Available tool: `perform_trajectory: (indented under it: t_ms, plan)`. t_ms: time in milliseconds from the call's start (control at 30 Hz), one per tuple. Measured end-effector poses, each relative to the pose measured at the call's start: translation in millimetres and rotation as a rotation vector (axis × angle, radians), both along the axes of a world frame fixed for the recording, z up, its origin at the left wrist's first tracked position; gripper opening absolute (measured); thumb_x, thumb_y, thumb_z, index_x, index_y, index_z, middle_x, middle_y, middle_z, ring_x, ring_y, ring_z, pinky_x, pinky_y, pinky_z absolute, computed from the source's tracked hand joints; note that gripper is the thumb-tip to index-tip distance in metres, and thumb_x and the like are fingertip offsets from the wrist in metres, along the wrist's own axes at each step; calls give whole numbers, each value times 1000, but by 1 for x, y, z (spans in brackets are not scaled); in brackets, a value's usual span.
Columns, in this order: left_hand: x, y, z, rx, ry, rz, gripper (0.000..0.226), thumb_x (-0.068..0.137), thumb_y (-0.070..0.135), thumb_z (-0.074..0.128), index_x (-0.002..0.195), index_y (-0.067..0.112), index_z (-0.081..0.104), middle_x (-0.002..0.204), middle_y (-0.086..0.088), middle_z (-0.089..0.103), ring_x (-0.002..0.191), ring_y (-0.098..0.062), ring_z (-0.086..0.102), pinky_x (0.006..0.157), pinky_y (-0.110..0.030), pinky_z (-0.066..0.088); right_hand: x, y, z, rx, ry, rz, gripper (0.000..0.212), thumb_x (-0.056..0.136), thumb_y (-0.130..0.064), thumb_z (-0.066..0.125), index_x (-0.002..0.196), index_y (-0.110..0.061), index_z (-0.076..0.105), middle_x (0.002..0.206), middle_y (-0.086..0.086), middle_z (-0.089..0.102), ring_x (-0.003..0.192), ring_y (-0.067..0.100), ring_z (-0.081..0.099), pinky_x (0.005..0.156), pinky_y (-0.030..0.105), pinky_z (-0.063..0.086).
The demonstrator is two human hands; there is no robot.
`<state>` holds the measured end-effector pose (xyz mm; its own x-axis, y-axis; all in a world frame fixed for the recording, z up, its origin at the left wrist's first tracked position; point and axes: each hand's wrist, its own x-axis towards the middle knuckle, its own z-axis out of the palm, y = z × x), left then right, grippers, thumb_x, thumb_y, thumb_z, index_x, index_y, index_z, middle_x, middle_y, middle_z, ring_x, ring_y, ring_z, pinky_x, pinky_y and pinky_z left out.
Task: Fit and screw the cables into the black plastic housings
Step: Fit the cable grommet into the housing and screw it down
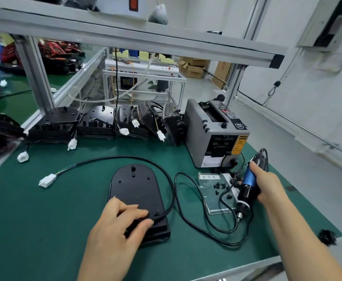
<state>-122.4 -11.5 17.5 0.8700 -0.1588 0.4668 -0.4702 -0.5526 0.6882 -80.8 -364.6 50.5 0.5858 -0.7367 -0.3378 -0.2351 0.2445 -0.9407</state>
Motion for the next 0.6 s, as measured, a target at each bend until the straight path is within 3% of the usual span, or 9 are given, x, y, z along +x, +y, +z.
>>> perform_trajectory:
  t_ms: [300,400,600]
  plan:
    - [2,1,-1,-42,-18,20,11,71,44,78,75,37,71,83,19,51,99,29,42,65,-4,31,5,-5,-8,-510,340,53,46,84,-45,55,86,0,55,70,13,52,59,27,49,58,32,39]
    - [3,1,-1,-40,-1,24,6,70,41,73,76,38,71,85,19,49,98,20,49,68,-5,32,1,-7,-10,-609,444,80,50,85,-49,52,91,0,55,71,11,55,58,26,50,53,29,35]
    - [0,1,1,-29,47,22,18,67,26,81,77,37,72,87,19,52,99,27,42,66,-5,31,0,-4,-10,-691,540,178,37,80,-39,55,82,-3,52,61,8,50,51,24,45,50,26,33]
